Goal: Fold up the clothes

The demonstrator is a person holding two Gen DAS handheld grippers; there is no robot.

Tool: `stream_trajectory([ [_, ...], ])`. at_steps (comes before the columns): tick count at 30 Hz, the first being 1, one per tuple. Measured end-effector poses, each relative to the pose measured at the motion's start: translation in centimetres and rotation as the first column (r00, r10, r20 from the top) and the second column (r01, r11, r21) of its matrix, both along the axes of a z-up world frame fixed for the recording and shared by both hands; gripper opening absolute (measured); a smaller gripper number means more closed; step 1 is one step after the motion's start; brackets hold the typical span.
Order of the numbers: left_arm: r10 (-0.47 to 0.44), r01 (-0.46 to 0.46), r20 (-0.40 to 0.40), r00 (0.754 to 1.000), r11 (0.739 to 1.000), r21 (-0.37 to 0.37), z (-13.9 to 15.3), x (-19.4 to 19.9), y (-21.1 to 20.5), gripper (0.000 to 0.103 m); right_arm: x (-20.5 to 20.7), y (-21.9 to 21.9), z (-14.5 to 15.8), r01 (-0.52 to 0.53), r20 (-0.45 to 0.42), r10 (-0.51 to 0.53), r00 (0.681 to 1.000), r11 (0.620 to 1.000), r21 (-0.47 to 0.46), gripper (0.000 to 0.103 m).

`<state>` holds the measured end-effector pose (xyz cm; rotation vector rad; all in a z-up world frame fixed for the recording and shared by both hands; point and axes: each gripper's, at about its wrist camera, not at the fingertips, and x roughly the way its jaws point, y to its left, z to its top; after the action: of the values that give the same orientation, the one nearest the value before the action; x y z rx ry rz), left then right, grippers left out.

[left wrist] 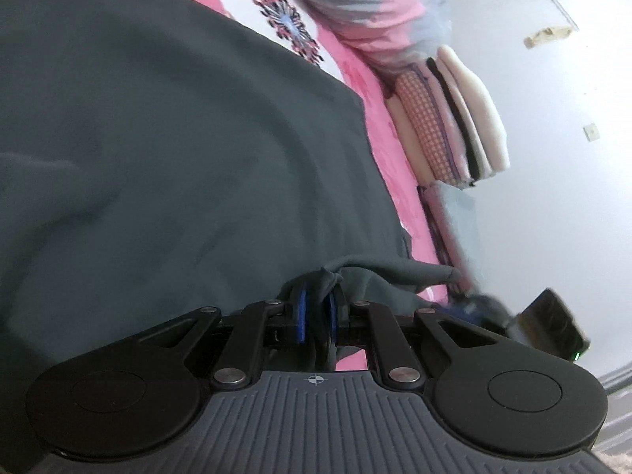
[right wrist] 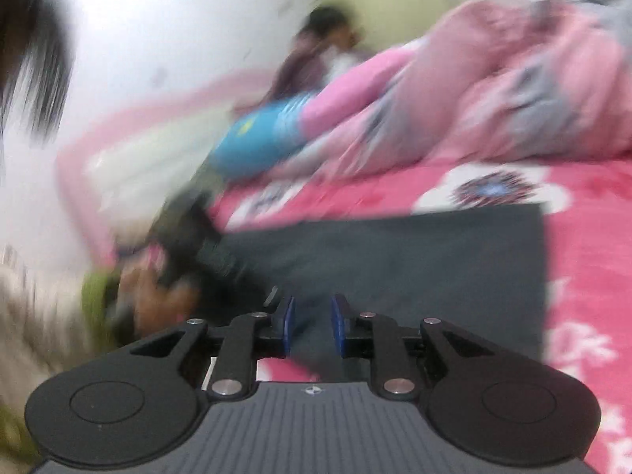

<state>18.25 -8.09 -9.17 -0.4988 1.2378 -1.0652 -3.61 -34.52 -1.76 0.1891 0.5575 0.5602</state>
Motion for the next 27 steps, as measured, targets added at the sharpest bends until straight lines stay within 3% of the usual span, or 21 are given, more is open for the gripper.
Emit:
stream_trajectory([
  [4,0.019,-0.019,0.001,1.000,1.000,0.018,0.1,-0.1,0.2,0.010,1.6,1.0,-2.2,0.044,-0.046,-0.047,0.998,0.997,-0.067,0.021],
  [11,0.019,-0.021,0.051,0.999,0.999,0.046,0.5,-0.6,0.3,0.010,2.6,-0.2,-1.4,0.126,0.034,-0.123,0.992,0.988,-0.090,0.021],
  [14,0.016,-0.018,0.052,0.999,0.999,0.045,0.5,-0.6,0.4,0.010,1.8,-0.2,-0.8,0.116,0.046,-0.110,0.993,0.982,-0.148,0.032],
  [15,0.014,-0.016,0.055,0.998,0.999,0.045,0.5,-0.6,0.3,0.010,1.5,-0.3,-0.7,0.113,0.046,-0.107,0.993,0.977,-0.179,0.043],
  [16,0.011,-0.013,0.061,0.998,0.999,0.047,0.6,-0.6,0.3,0.010,1.3,-0.4,-0.7,0.113,0.043,-0.106,0.993,0.970,-0.213,0.046],
  [18,0.004,-0.008,0.075,0.997,0.999,0.051,0.7,-0.6,0.3,0.010,1.1,-0.7,-1.0,0.097,0.007,-0.098,0.995,0.962,-0.256,0.046],
  [20,-0.002,-0.003,0.087,0.996,0.998,0.057,0.8,-0.7,0.2,0.010,1.0,-0.9,-1.3,0.076,-0.027,-0.088,0.996,0.952,-0.298,0.043],
  [21,-0.006,0.000,0.093,0.996,0.998,0.060,0.8,-0.7,0.1,0.010,0.9,-0.9,-1.5,0.070,-0.030,-0.084,0.996,0.945,-0.319,0.036],
  [22,-0.010,0.003,0.099,0.995,0.998,0.063,0.9,-0.8,0.0,0.010,0.9,-1.0,-1.4,0.063,-0.032,-0.078,0.996,0.943,-0.327,0.016],
  [23,-0.012,0.005,0.103,0.995,0.998,0.065,0.9,-0.8,0.0,0.010,0.9,-1.0,-1.3,0.056,-0.033,-0.071,0.997,0.941,-0.333,0.006],
  [27,-0.017,0.010,0.105,0.994,0.997,0.071,0.9,-0.9,-0.2,0.010,1.8,-1.8,-0.4,0.049,0.005,-0.050,0.999,0.953,-0.298,0.003],
])
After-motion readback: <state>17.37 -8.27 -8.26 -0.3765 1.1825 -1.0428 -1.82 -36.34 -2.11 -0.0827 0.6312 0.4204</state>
